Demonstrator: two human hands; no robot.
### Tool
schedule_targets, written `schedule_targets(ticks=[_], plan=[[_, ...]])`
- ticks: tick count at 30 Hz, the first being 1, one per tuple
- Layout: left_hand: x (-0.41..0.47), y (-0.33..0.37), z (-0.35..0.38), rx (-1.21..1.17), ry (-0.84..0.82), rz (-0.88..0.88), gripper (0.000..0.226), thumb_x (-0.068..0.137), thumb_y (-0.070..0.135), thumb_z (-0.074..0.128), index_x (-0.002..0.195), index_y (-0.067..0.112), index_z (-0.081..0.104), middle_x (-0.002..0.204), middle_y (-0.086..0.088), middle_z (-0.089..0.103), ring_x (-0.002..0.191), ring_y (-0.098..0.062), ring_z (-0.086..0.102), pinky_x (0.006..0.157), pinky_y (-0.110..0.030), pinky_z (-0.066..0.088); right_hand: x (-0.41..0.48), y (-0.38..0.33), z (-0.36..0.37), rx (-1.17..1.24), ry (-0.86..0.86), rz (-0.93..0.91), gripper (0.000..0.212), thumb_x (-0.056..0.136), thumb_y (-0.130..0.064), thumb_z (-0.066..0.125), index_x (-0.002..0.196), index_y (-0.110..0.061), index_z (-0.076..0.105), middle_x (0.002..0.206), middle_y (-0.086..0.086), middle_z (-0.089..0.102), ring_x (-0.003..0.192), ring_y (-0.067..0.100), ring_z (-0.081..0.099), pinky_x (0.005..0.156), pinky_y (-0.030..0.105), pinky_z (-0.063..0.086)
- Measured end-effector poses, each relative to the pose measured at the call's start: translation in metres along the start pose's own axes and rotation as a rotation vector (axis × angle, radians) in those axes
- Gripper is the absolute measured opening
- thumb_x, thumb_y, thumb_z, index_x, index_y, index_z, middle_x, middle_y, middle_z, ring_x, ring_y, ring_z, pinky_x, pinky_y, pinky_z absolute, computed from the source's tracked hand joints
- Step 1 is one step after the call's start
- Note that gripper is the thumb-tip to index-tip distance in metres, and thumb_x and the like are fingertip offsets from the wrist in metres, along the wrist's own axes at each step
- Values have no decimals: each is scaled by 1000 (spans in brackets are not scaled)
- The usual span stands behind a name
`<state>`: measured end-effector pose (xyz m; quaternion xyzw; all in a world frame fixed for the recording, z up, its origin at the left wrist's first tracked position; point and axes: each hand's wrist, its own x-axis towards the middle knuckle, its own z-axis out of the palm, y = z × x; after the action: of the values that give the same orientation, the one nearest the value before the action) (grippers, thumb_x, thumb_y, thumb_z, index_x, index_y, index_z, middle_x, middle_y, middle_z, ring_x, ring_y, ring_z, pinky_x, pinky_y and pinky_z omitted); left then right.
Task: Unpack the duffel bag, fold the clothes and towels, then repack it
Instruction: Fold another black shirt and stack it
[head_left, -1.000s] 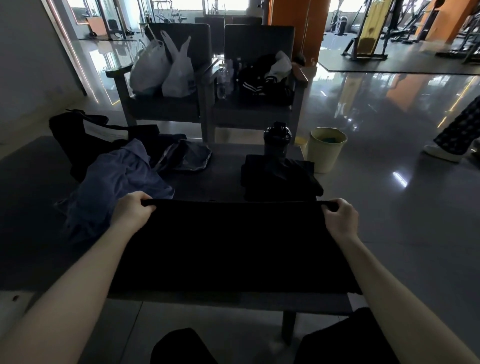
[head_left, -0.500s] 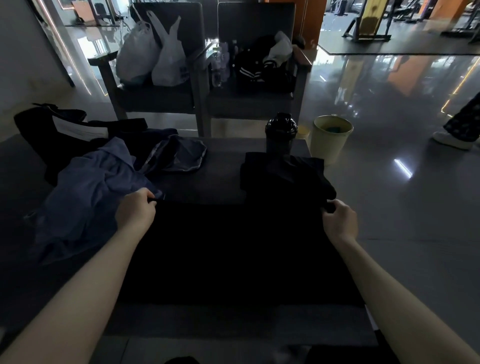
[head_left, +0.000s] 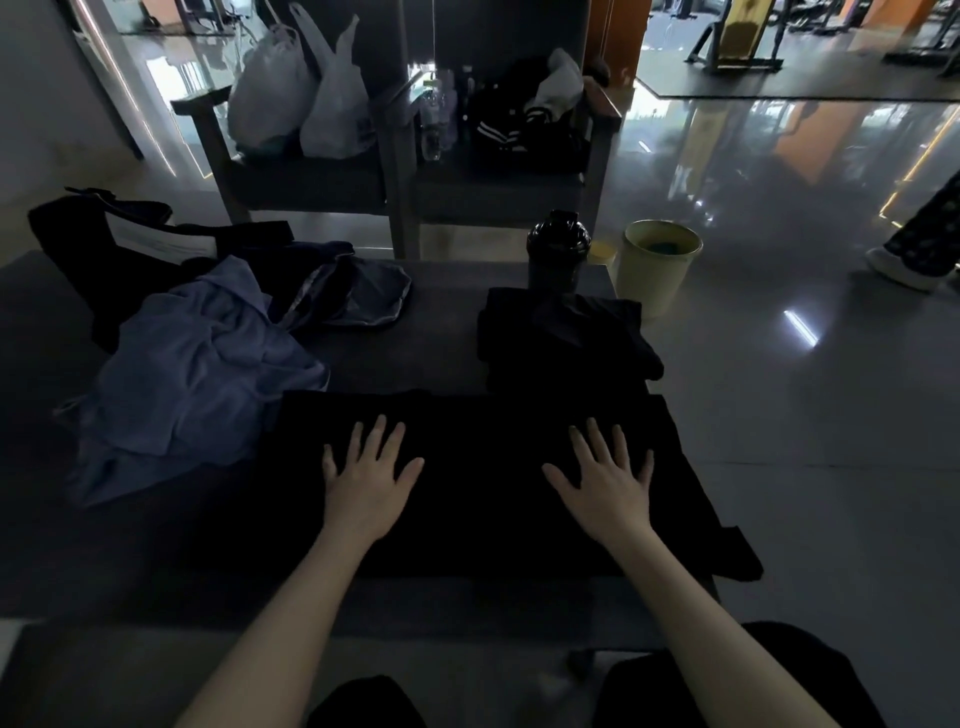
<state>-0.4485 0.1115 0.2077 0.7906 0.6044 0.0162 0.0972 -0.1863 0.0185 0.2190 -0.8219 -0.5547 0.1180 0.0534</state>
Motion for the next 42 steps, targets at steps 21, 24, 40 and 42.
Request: schedule_targets(ticks=[21,24,40,42], plan=[[-75,-55,-13,3,10,-180,58,100,50,25,152,24,17,161,3,5,147,-18,-2,118,-46,-1,-53,-12,6,-45,-80,-31,73,93,-65,15,152,-27,-5,159,-5,-15,144,25,-19,114,57,-3],[-98,-78,-18,30,33,-366,57,99,52,19,151,28,15,161,4,3,147,-19,-4,116,-51,-2,-56,-18,7,-41,-87,-36,73,93,-64,14,152,-26,-5,159,-5,-15,144,26,-19,113,57,-3],[-98,-108,-36,-99,-21,-697,93,83,74,38,149,11,19,150,-17,26,136,-36,25,109,-55,26,-57,-57,13,-91,10,-213,66,97,-57,22,152,-25,3,160,-2,-8,147,24,-10,113,57,-4],[-102,-112,-42,-85,-32,-748,98,79,74,46,145,4,28,144,-19,33,131,-36,31,104,-48,35,-62,-64,19,-78,-35,-282,63,98,-55,21,152,-27,5,160,-4,-6,147,23,-9,115,55,-3]])
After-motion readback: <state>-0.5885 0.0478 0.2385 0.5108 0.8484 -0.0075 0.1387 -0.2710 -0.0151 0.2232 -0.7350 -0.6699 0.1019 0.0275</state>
